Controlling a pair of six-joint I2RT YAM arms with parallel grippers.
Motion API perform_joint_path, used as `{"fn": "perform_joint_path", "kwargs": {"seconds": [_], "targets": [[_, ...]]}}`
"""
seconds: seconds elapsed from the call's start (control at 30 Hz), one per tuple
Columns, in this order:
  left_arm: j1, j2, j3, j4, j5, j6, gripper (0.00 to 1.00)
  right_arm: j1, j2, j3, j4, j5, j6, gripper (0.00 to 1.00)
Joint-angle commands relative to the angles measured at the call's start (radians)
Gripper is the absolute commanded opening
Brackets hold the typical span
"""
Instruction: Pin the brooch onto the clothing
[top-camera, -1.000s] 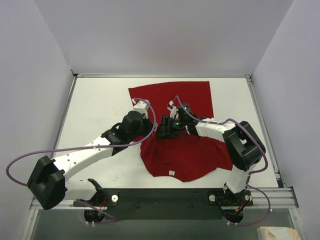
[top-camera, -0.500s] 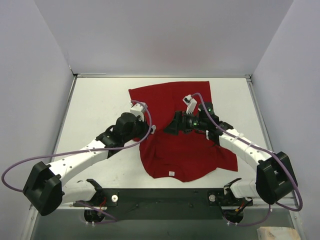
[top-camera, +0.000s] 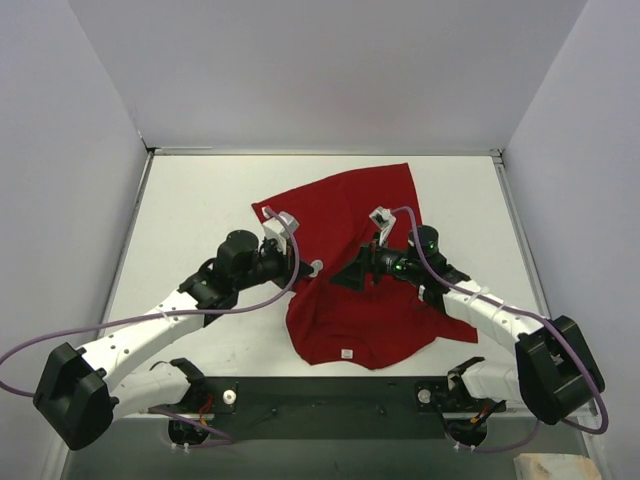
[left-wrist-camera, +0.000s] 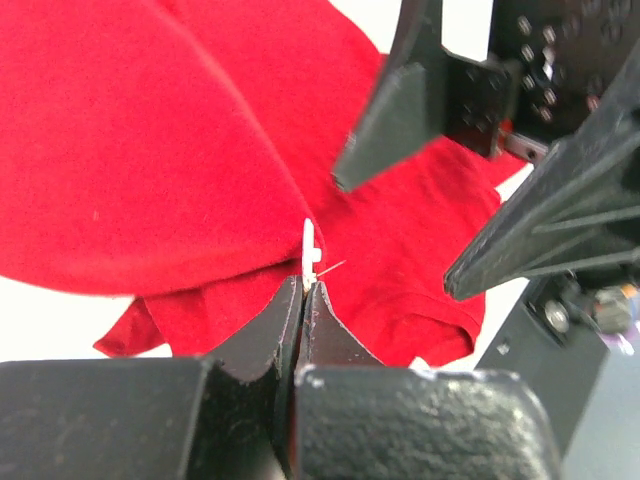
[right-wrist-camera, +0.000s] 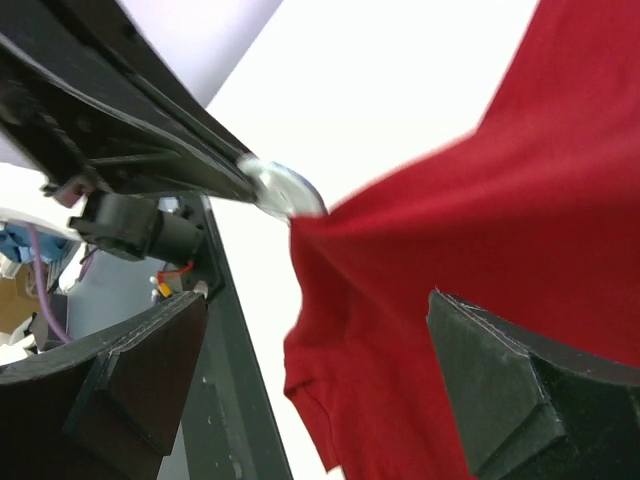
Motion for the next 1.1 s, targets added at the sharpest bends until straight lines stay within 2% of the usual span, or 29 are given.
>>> {"fn": "perform_joint_path", "kwargs": {"seconds": [0.0, 0.2, 0.37, 0.53, 0.67, 1.07], "targets": [[0.003, -0.024, 0.000, 0.083, 0.177, 0.059, 0.00, 0.008, -0.089, -0.021, 0.210, -0.072, -0.012, 0.99], [0.005, -0.012, 0.003, 0.078, 0.261, 0.083, 0.00, 0.022, -0.112, -0.041, 0.229, -0.089, -0.049, 1.00], [0.005, -0.026, -0.008, 0.084, 0.268, 0.087, 0.00, 0.037, -0.082, -0.045, 0.284, -0.127, -0.043, 1.00], [0.014, -0.041, -0.024, 0.110, 0.265, 0.071, 0.00, 0.041, -0.038, -0.070, 0.468, -0.184, 0.069, 0.98], [0.019, -0.038, -0.037, 0.150, 0.284, 0.051, 0.00, 0.051, -0.029, -0.065, 0.474, -0.196, 0.074, 0.96], [0.028, -0.030, -0.052, 0.221, 0.320, 0.013, 0.00, 0.061, 0.040, -0.048, 0.526, -0.242, 0.132, 0.80]]}}
